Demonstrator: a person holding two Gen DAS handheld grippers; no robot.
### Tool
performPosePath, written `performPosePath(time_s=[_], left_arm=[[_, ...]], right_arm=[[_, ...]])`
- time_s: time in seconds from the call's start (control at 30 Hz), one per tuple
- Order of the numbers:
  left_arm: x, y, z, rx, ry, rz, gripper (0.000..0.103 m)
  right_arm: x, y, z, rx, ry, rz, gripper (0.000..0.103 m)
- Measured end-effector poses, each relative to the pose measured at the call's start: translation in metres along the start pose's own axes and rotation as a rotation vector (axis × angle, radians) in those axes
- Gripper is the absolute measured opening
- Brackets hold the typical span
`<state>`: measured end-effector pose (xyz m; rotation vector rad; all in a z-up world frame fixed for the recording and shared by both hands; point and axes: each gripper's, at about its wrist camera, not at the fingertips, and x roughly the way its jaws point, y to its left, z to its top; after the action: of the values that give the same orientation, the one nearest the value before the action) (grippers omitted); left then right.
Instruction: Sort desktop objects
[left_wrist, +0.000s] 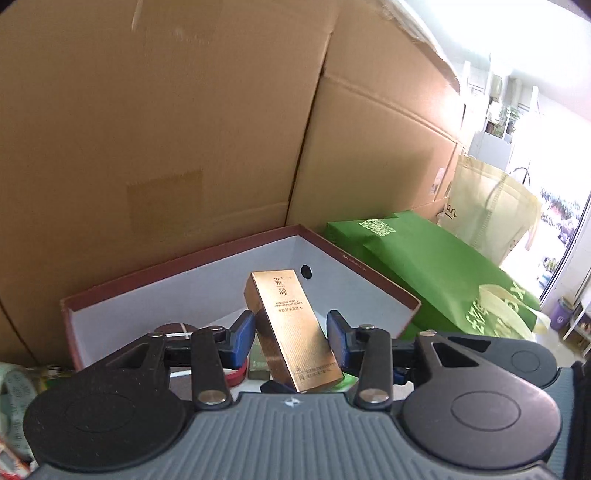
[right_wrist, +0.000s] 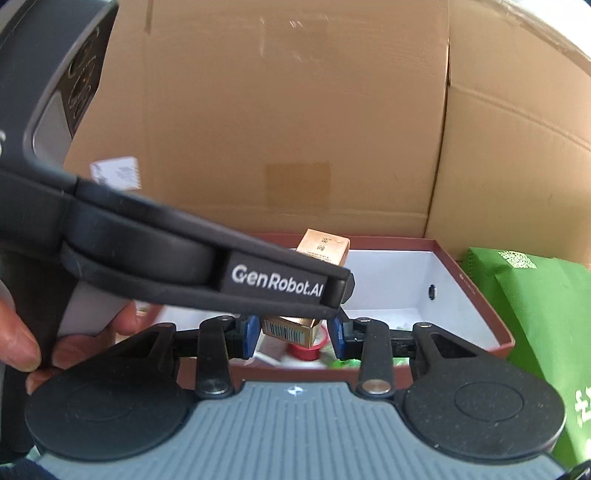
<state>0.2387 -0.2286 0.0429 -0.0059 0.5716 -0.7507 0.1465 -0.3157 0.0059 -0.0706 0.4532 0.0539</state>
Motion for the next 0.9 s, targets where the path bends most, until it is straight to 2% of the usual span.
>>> performPosePath(time_s=[0.17,0.23,0.27,0.3,0.33,0.4,0.47,0.53,0.8,0.9], left_arm=[[0.038,0.011,0.010,-0.064,0.069,-0.029,0.042],[0.044,0.015,0.012,-0.078,0.072,-0.045,0.062],[0.045,0.017,0.012,-0.097,0.076,-0.052,0.087],[0.043,0.020,0.011,-0.116,0.068,-0.057,0.098],[0.039,0.022,0.010,-0.130,0.043,-0.059,0.099],[0.031,0.024,0.009,-0.131,0.014,-0.054,0.099],[0.025,0.025,0.008,-0.128,0.006,-0.044,0.099],[0.022,0.025,0.008,-0.121,0.001,-0.033,0.099],[-0.005,0.019,-0.002,-0.114,-0.028,0.012,0.099],[-0.025,0.011,-0.009,-0.085,-0.048,0.082,0.099]], right_arm=[[0.042,-0.017,0.000,0.002,0.082,-0.050,0.036],[0.053,-0.025,0.000,0.002,0.100,-0.064,0.037],[0.058,-0.027,0.000,-0.006,0.110,-0.071,0.039],[0.060,-0.028,-0.001,-0.012,0.122,-0.075,0.048],[0.060,-0.029,-0.003,-0.013,0.125,-0.082,0.058],[0.054,-0.030,-0.008,-0.019,0.105,-0.090,0.062],[0.045,-0.031,-0.012,0.005,0.082,-0.094,0.071],[0.036,-0.032,-0.016,0.031,0.059,-0.098,0.089],[-0.004,-0.024,-0.021,0.060,0.004,-0.128,0.093],[-0.024,-0.017,-0.026,0.060,-0.002,-0.140,0.098]])
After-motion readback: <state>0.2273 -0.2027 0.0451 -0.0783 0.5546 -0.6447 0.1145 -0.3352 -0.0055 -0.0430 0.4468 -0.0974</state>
